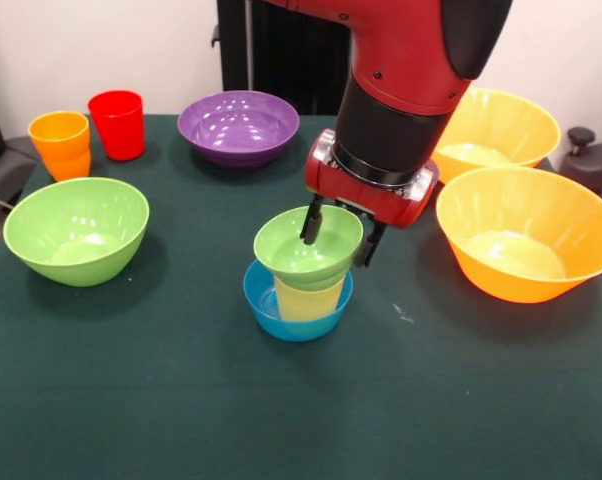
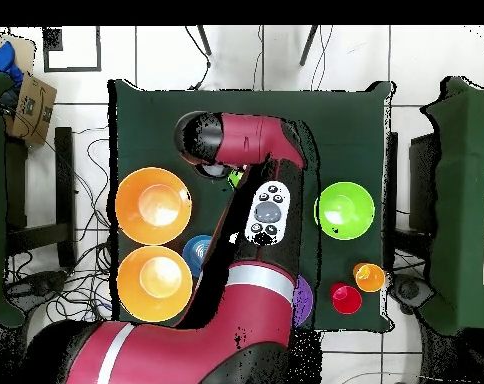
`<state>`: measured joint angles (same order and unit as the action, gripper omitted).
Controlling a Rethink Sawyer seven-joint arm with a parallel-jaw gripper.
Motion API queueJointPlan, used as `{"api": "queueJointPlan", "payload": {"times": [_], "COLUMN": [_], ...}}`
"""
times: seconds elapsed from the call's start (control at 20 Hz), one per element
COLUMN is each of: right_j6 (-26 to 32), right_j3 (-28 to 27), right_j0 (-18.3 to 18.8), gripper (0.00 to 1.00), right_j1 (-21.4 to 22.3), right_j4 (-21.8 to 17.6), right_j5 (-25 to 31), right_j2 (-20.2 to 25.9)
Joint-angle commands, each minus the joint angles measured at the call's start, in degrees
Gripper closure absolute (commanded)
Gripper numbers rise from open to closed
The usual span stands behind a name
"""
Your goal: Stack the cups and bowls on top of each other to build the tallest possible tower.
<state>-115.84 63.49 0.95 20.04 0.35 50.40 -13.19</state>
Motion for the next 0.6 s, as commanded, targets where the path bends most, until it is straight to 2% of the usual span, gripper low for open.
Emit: {"api": "queueJointPlan", "payload": {"times": [0.05, 0.3, 0.6], "right_j6": [-4.57, -3.44, -0.88], "right_j3": [-0.86, -1.71, 0.51], "right_j0": [0.39, 0.89, 2.21], "gripper": [0.00, 0.00, 0.00], "right_j1": [0.31, 0.85, 4.14], "right_j4": [1.05, 1.89, 3.37], "right_j5": [3.11, 2.71, 0.61], "right_j2": [4.40, 5.49, 7.89]}}
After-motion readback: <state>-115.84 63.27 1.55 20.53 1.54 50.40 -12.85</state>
